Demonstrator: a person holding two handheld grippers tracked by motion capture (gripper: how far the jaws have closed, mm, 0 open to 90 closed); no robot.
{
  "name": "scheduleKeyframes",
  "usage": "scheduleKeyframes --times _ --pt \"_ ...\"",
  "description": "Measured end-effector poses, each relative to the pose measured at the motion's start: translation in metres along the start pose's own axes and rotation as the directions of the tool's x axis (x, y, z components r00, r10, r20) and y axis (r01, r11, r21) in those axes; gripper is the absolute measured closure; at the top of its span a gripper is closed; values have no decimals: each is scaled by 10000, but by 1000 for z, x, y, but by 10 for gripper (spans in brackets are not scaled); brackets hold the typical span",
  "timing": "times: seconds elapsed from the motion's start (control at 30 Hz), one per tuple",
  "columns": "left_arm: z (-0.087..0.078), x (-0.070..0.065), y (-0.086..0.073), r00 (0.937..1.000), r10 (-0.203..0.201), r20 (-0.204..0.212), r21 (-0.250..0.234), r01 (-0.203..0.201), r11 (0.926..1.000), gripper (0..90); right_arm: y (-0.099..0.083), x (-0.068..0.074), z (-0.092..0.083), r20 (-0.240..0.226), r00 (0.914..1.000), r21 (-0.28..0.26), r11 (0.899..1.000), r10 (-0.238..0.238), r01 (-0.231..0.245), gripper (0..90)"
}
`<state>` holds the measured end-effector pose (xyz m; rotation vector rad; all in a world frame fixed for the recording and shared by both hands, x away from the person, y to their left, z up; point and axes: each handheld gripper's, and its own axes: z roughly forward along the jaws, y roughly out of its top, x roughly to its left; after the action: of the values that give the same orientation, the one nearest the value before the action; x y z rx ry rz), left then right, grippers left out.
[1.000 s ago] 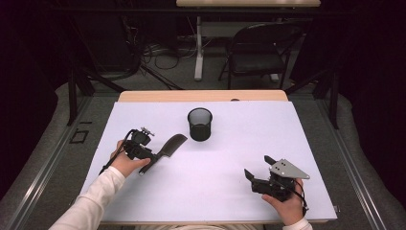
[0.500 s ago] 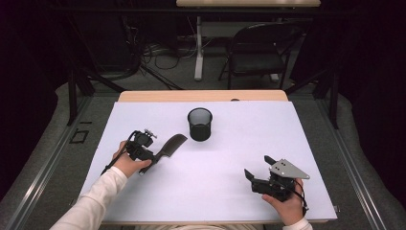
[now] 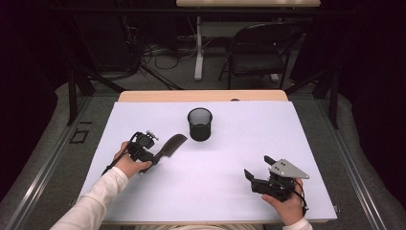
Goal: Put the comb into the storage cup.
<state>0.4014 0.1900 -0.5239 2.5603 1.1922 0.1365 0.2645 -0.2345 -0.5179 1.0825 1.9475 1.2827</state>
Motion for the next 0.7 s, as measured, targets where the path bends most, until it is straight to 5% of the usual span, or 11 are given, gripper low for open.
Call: scheduleKeyframes --times 0.7 --pt "4 -3 0 9993 272 -252 346 -264 9991 672 0 0 0 -2 10000 -7 10000 -10 10 151"
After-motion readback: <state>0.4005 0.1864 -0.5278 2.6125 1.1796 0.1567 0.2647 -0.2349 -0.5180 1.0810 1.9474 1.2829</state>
